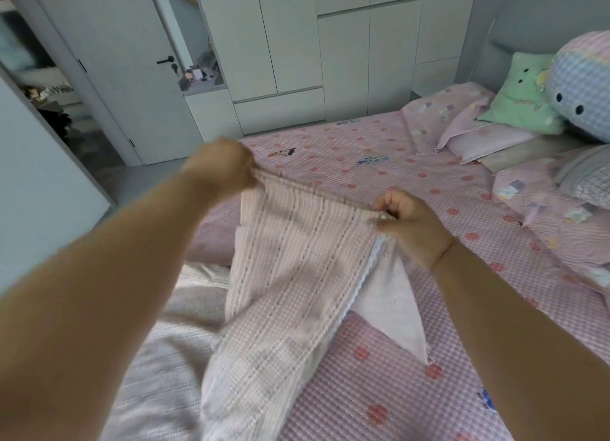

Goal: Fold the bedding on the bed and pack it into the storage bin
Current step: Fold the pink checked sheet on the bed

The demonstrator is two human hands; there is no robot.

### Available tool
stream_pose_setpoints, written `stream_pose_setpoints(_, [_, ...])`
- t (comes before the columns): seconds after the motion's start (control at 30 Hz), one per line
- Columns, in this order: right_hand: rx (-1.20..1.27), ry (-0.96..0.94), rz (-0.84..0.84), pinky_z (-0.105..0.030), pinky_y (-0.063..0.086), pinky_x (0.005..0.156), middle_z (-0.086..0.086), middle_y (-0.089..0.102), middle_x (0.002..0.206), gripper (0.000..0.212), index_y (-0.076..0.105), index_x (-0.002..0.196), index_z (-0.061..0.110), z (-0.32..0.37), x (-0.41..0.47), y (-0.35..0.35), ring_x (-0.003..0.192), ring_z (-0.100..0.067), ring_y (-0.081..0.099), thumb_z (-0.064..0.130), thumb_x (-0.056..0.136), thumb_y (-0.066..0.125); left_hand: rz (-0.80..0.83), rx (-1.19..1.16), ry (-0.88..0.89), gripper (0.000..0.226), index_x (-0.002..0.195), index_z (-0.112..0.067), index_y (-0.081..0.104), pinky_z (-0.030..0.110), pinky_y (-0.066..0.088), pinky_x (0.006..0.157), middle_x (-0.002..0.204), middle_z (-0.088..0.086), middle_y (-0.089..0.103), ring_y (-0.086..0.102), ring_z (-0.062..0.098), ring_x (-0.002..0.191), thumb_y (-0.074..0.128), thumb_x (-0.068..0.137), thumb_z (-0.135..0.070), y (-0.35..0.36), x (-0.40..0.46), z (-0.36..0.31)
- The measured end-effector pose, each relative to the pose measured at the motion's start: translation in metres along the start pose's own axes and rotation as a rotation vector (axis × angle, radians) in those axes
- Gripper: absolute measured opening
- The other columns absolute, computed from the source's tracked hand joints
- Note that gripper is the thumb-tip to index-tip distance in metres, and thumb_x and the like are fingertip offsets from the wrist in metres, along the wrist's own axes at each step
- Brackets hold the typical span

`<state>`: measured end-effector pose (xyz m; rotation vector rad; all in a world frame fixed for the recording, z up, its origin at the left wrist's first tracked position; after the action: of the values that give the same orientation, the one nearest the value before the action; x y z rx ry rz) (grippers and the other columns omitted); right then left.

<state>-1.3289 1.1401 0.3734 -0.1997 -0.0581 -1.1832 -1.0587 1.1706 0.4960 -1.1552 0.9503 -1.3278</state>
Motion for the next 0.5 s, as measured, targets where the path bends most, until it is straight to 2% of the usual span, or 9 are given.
stream_pose_setpoints(0.13, [0.274,-0.121,-0.023,-0.026,0.045,0.067,0.003,0.060,0.072,0.038,0.063,0.072,0.024,0.055,0.016,-0.009,0.070,-0.014,0.053,-0.001,0.051,0.084,-0.359,0.003,0.059,0.022,0.086,0.001,0.067,0.039,0.051,0.066,0.078,0.019,0.064,0.060,0.034,0.074,0.063,0.087,-0.021,-0.090,-0.005,0.004])
stream_pose_setpoints(0.2, [0.342,-0.163,0.008,-0.023,0.047,0.064,0.005,0.062,0.070,0.043,0.060,0.075,0.018,0.071,0.017,-0.014,0.067,-0.011,0.056,0.008,0.043,0.086,-0.421,-0.068,0.095,0.021,0.084,-0.001,0.067,0.043,0.054,0.068,0.077,0.019,0.064,0.061,0.035,0.074,0.069,0.083,-0.021,-0.112,-0.013,0.006])
stream_pose_setpoints(0.27, [0.295,-0.144,0.049,-0.019,0.048,0.062,0.004,0.061,0.069,0.037,0.057,0.078,0.014,0.068,0.019,-0.015,0.065,-0.010,0.056,-0.007,0.057,0.080,-0.342,-0.132,0.092,0.024,0.085,-0.003,0.067,0.041,0.053,0.071,0.079,0.015,0.065,0.060,0.033,0.077,0.076,0.079,-0.024,-0.113,-0.019,0.007])
stream_pose_setpoints(0.33, [0.173,-0.086,0.059,-0.017,0.045,0.062,-0.004,0.056,0.074,0.031,0.055,0.079,0.012,0.051,0.018,-0.012,0.069,-0.014,0.052,-0.016,0.074,0.066,-0.201,-0.186,0.064,0.025,0.082,-0.005,0.066,0.033,0.048,0.069,0.078,0.011,0.065,0.059,0.027,0.075,0.080,0.076,-0.026,-0.094,-0.024,0.007])
stream_pose_setpoints(0.43, [0.078,0.013,0.052,-0.016,0.042,0.059,-0.007,0.047,0.075,0.030,0.052,0.077,0.012,0.014,0.011,-0.008,0.070,-0.015,0.043,-0.016,0.078,0.063,-0.030,-0.270,0.063,0.030,0.069,-0.014,0.060,0.022,0.033,0.053,0.064,-0.002,0.055,0.048,0.010,0.062,0.083,0.072,-0.033,-0.045,-0.031,0.004])
stream_pose_setpoints(0.5, [0.010,0.043,0.053,-0.016,0.040,0.059,-0.002,0.046,0.072,0.028,0.053,0.077,0.012,-0.004,0.001,-0.007,0.064,-0.008,0.043,-0.012,0.078,0.066,0.069,-0.313,0.078,0.029,0.070,-0.014,0.060,0.019,0.029,0.051,0.063,-0.006,0.052,0.047,0.009,0.061,0.083,0.072,-0.032,-0.013,-0.038,0.001])
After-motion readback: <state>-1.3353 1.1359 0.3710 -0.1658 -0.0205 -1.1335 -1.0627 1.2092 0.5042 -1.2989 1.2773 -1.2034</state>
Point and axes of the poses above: each hand's wrist, its own x-axis towards the middle knuckle, its own y-axis out of the palm, z = x × y, the point moved 2 cm from there along x, towards the middle knuckle
